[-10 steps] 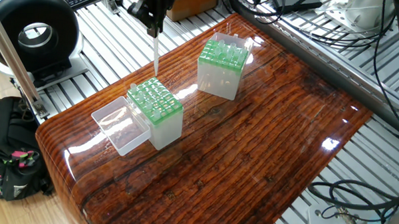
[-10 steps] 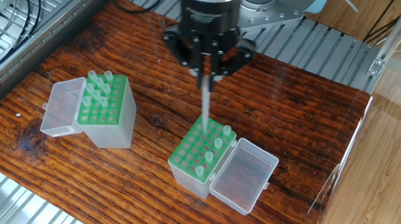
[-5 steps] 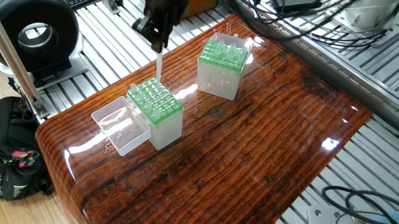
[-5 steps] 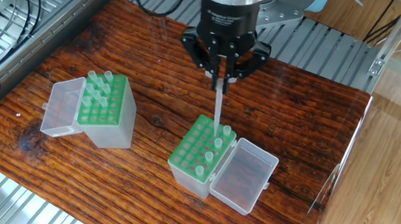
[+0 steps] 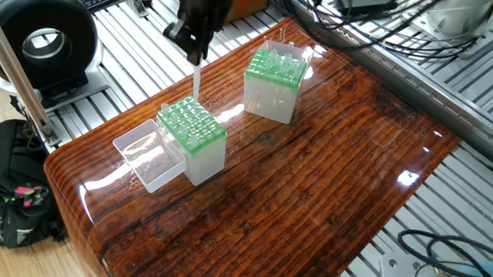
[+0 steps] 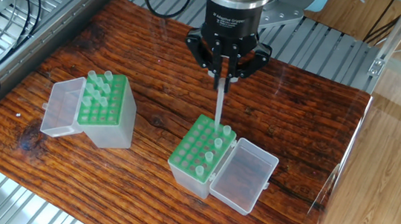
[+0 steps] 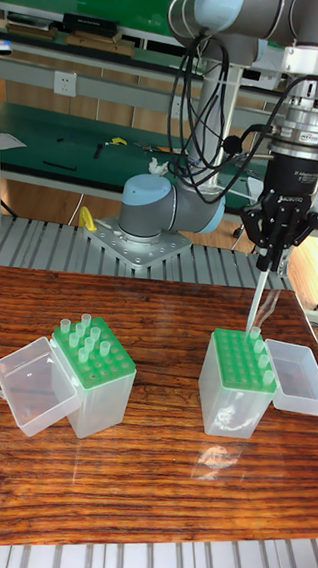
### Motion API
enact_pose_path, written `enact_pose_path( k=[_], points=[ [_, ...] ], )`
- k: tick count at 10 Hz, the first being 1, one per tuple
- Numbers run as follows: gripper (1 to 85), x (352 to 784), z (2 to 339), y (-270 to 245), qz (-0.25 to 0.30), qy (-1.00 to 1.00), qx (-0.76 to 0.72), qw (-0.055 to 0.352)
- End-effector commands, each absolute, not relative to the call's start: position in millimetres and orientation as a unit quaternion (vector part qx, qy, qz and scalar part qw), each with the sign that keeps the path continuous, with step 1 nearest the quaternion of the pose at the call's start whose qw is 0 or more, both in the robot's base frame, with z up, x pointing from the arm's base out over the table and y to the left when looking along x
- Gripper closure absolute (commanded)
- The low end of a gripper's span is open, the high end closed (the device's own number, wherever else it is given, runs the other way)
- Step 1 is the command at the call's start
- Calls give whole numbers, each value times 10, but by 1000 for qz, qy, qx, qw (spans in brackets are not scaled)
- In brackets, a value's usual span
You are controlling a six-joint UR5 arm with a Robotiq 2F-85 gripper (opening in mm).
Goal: Transfer all large pipette tips from one holder to another
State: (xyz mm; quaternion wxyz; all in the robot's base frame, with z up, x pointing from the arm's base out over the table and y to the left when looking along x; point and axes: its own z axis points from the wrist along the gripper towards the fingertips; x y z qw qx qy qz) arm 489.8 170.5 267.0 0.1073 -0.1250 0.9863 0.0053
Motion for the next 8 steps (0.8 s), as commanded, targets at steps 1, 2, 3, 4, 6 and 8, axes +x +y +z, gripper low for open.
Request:
enact_pose_path(
  k=[1, 2, 3, 4, 6, 8],
  points=[
    [847, 4839, 2648, 1756, 17, 987, -123, 103],
    [847, 4844, 2650, 1769, 19, 987, -123, 104],
    [847, 4850, 2650, 1768, 19, 987, -123, 105],
    [847, 4852, 2643, 1745, 16, 987, -123, 104],
    [847, 4867, 2642, 1739, 16, 987, -124, 104],
    [847, 4909, 2659, 1727, 16, 986, -125, 108]
  ],
)
